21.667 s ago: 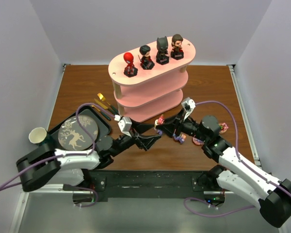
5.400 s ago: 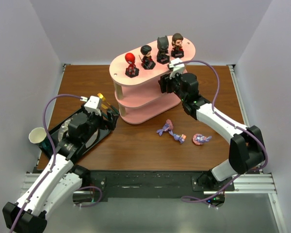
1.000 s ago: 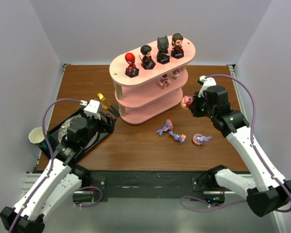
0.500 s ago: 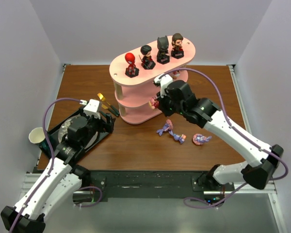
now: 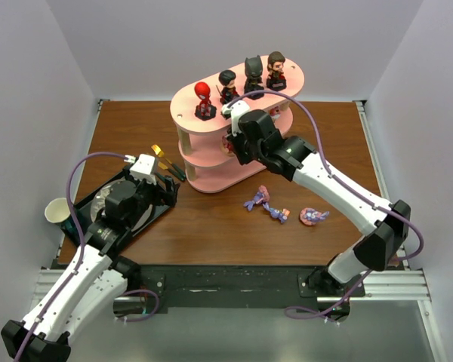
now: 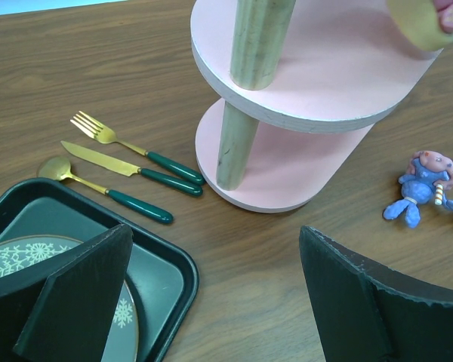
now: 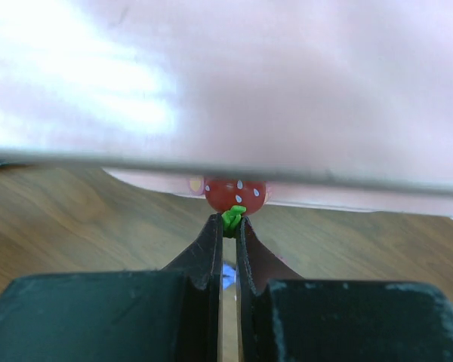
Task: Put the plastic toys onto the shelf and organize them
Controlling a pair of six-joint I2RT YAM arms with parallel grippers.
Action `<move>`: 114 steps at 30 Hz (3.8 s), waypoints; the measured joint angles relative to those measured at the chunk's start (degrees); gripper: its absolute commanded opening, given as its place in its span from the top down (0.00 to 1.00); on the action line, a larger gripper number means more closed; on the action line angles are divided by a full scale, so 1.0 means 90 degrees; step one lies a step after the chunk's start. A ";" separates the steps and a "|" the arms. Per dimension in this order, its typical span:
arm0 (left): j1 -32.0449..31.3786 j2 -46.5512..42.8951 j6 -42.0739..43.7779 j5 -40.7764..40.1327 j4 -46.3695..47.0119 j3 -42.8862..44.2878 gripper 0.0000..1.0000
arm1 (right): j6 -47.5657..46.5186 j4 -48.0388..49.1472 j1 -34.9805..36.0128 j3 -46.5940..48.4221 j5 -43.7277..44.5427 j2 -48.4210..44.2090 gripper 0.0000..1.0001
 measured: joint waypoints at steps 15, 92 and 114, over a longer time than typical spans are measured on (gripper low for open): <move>0.0000 0.0039 0.0000 0.0049 0.0002 0.0000 0.04 | -0.0185 0.0389 0.0000 0.0039 0.0066 0.0211 0.93; 0.0022 0.0508 0.0002 0.0991 0.0061 0.0000 0.03 | 0.1003 0.1180 -0.1362 -0.5059 -0.0061 -0.3927 0.20; 0.0022 0.0546 0.0000 0.0498 0.0029 0.0000 0.03 | 0.1326 0.0991 0.0663 -0.5110 0.1700 -0.2424 0.22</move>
